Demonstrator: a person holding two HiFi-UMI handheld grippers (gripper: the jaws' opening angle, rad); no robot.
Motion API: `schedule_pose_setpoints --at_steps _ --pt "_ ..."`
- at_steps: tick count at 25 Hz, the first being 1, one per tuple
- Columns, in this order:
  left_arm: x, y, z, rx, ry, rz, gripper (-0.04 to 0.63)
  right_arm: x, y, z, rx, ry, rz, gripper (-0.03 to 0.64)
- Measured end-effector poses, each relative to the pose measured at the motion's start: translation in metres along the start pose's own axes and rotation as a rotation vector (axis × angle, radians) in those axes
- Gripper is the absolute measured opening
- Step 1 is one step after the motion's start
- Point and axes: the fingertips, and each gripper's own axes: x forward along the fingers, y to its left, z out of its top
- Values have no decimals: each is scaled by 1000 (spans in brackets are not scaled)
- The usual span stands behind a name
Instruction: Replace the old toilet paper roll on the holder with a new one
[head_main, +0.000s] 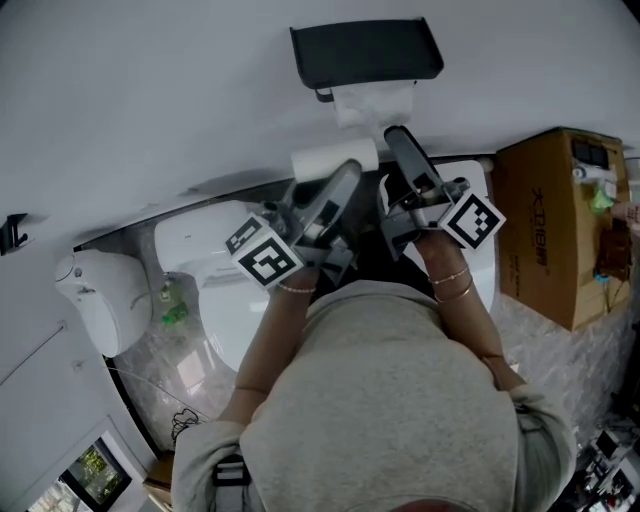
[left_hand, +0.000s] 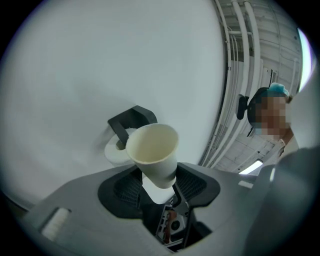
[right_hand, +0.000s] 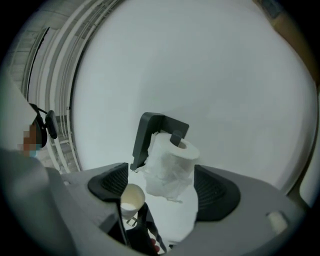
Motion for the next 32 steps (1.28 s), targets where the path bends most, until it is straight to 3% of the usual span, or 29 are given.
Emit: schedule_pose_setpoints --at_steps 9,20,32 --pt "16 -12 0 11 23 -64 215 -16 30 15 -131 -53 28 370" --pt "22 -31 15 80 6 -114 215 -18 71 16 -277 -69 108 133" --pt "19 -25 35 117 -50 -111 213 -8 83 17 -343 -49 157 31"
